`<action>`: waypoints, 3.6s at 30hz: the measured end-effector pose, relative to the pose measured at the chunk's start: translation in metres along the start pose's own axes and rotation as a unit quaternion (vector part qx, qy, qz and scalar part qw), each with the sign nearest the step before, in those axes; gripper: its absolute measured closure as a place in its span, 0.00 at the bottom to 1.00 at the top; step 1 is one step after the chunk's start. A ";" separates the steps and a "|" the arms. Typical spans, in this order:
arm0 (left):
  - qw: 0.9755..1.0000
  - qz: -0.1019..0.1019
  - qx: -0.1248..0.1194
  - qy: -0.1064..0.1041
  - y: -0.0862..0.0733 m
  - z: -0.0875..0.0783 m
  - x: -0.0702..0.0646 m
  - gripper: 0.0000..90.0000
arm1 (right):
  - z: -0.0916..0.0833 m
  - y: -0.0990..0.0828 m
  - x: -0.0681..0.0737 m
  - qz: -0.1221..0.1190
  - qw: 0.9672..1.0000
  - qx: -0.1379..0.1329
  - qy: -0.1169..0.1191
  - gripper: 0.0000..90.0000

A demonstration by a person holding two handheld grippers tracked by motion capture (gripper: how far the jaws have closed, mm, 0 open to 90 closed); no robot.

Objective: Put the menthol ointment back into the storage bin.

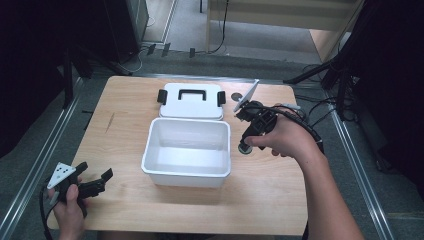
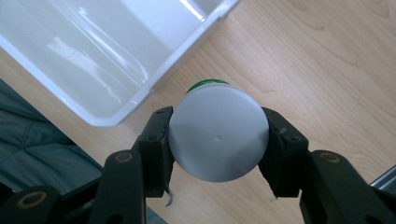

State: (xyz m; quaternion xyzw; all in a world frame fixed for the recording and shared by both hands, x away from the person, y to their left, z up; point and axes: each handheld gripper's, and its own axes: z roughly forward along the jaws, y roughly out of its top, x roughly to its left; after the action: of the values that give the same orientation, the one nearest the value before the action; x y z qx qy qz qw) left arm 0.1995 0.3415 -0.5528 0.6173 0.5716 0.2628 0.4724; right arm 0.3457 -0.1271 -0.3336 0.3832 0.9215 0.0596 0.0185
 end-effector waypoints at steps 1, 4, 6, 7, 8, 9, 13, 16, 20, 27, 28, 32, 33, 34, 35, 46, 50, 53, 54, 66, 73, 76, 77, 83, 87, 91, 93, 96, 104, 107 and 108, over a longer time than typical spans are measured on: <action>1.000 0.000 0.000 0.000 0.000 0.000 0.000 0.00 | -0.001 0.002 0.002 -0.002 1.000 -0.001 0.000 0.57; 1.000 0.000 0.000 0.000 0.000 0.000 0.000 0.00 | -0.005 0.009 0.007 -0.007 1.000 -0.007 0.002 0.57; 1.000 0.000 0.001 0.000 0.000 0.000 0.000 0.00 | -0.006 0.011 0.009 -0.012 1.000 -0.006 0.001 0.57; 1.000 0.000 0.000 0.000 0.000 0.000 0.000 0.00 | -0.006 0.014 0.011 -0.014 1.000 -0.006 0.002 0.57; 1.000 0.000 0.000 0.000 0.000 0.000 0.000 0.00 | -0.006 0.018 0.014 -0.020 1.000 -0.006 0.002 0.57; 1.000 0.000 0.000 0.000 0.000 0.000 0.000 0.00 | -0.006 0.018 0.014 -0.020 1.000 -0.006 0.002 0.57; 1.000 -0.001 0.000 0.000 0.000 0.000 0.000 0.00 | -0.005 0.028 0.024 -0.031 1.000 -0.006 0.005 0.57; 1.000 -0.001 0.000 0.000 0.000 0.000 0.000 0.00 | -0.003 0.033 0.028 -0.039 0.999 -0.007 0.007 0.57; 1.000 -0.002 -0.001 -0.001 0.000 0.000 0.000 0.00 | -0.001 0.038 0.032 -0.042 0.999 -0.007 0.011 0.57; 1.000 -0.003 -0.001 -0.001 0.000 0.000 0.000 0.00 | 0.003 0.047 0.041 -0.062 0.998 -0.014 0.014 0.57; 1.000 -0.003 -0.001 -0.001 0.000 0.000 0.000 0.00 | 0.004 0.048 0.042 -0.067 0.998 -0.014 0.012 0.57; 1.000 -0.003 -0.002 0.000 0.000 0.000 0.000 0.00 | 0.010 0.051 0.045 -0.093 0.996 -0.016 0.008 0.57; 1.000 -0.003 -0.002 0.000 0.000 0.000 0.000 0.00 | 0.010 0.051 0.045 -0.093 0.996 -0.016 0.008 0.57; 1.000 -0.003 -0.002 -0.001 0.000 0.000 0.000 0.00 | 0.011 0.052 0.045 -0.098 0.995 -0.015 0.007 0.57; 1.000 -0.003 -0.001 -0.001 0.000 0.000 0.001 0.00 | 0.013 0.052 0.046 -0.101 0.995 -0.014 0.006 0.57; 1.000 -0.003 -0.001 -0.002 0.000 0.000 0.001 0.00 | 0.037 0.059 0.048 -0.109 0.994 -0.004 0.013 0.57; 1.000 -0.004 -0.001 -0.002 0.000 0.000 0.001 0.00 | 0.051 0.060 0.048 -0.110 0.994 0.002 0.018 0.57; 1.000 -0.004 -0.001 -0.002 0.000 0.000 0.001 0.00 | 0.058 0.061 0.048 -0.106 0.994 0.006 0.020 0.57; 1.000 -0.004 -0.001 -0.002 0.000 0.000 0.001 0.00 | 0.060 0.061 0.048 -0.106 0.994 0.007 0.019 0.57; 1.000 -0.006 -0.001 -0.002 0.000 0.000 0.001 0.00 | 0.086 0.064 0.051 -0.113 0.993 0.019 0.023 0.57; 1.000 -0.005 0.001 -0.003 0.000 0.000 0.001 0.00 | 0.095 0.067 0.053 -0.112 0.993 0.023 0.023 0.57; 1.000 -0.005 0.001 -0.003 0.000 0.000 0.001 0.00 | 0.101 0.068 0.055 -0.113 0.993 0.027 0.024 0.57; 1.000 -0.005 0.001 -0.003 0.000 0.000 0.001 0.00 | 0.102 0.068 0.055 -0.115 0.993 0.026 0.025 0.57; 1.000 -0.005 0.001 -0.003 0.000 0.000 0.001 0.00 | 0.108 0.068 0.056 -0.114 0.993 0.028 0.026 0.57; 1.000 -0.005 0.001 -0.003 0.000 0.000 0.001 0.00 | 0.112 0.070 0.058 -0.110 0.993 0.029 0.027 0.57; 1.000 -0.005 0.002 -0.003 0.000 0.000 0.001 0.00 | 0.115 0.070 0.058 -0.111 0.993 0.029 0.029 0.57; 1.000 -0.006 0.001 -0.003 0.000 0.001 0.002 0.00 | 0.116 0.071 0.059 -0.111 0.993 0.030 0.029 0.57; 1.000 -0.006 0.002 -0.004 0.000 0.000 0.002 0.00 | 0.119 0.071 0.059 -0.113 0.993 0.033 0.027 0.57; 1.000 -0.006 0.001 -0.003 0.000 0.001 0.002 0.00 | 0.127 0.071 0.059 -0.113 0.993 0.035 0.029 0.57; 1.000 -0.006 0.001 -0.003 0.000 0.001 0.001 0.00 | 0.130 0.070 0.058 -0.116 0.992 0.037 0.029 0.57; 1.000 -0.006 0.001 -0.003 0.000 0.001 0.002 0.00 | 0.130 0.070 0.059 -0.113 0.992 0.038 0.031 0.57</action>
State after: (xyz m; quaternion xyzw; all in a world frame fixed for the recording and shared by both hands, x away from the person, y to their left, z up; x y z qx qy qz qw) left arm 0.2004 0.3428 -0.5531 0.6155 0.5740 0.2571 0.4749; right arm 0.3642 -0.0241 -0.4536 0.2751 0.9606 0.0343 -0.0175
